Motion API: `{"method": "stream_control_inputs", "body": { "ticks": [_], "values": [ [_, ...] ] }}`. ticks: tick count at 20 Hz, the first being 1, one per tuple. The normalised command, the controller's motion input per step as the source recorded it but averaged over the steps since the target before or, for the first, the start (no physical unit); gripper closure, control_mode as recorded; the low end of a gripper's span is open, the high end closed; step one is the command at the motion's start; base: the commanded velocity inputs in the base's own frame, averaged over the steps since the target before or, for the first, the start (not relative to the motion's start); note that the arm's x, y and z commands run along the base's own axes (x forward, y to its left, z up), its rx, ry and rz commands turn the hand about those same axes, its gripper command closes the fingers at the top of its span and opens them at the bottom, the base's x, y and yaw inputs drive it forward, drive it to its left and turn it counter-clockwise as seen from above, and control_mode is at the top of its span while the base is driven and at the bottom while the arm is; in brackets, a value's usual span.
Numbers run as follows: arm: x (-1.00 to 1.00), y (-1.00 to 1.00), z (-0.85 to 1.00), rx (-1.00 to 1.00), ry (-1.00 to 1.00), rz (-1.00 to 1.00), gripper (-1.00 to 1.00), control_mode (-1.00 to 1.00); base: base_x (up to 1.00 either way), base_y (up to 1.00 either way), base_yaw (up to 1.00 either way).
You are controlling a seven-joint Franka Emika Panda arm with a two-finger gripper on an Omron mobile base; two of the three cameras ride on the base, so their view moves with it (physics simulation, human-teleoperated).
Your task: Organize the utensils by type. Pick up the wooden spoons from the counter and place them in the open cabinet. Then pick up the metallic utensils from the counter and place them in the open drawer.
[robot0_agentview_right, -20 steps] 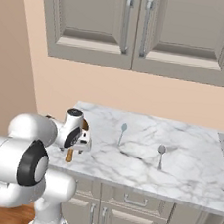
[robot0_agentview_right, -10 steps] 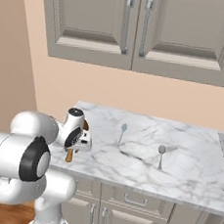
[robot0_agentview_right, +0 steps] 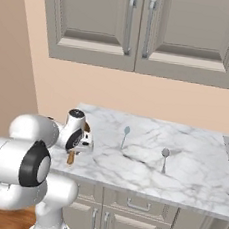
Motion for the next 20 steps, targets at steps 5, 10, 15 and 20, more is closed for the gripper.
{"method": "stream_control_inputs", "body": {
  "ticks": [5, 10, 15, 20],
  "values": [
    [0.00, 0.14, 0.29, -0.08, -0.12, 0.10, 1.00, -1.00, 0.00, 0.00, 0.00],
    [0.00, 0.03, 0.28, -0.12, -0.17, 0.13, 1.00, -1.00, 0.00, 0.00, 0.00],
    [0.00, 0.00, 0.38, -0.03, -0.28, 0.14, 1.00, -1.00, 0.00, 0.00, 0.00],
    [0.00, 0.00, 0.41, 0.00, -0.11, 0.16, 1.00, -1.00, 0.00, 0.00, 0.00]
  ]
}}
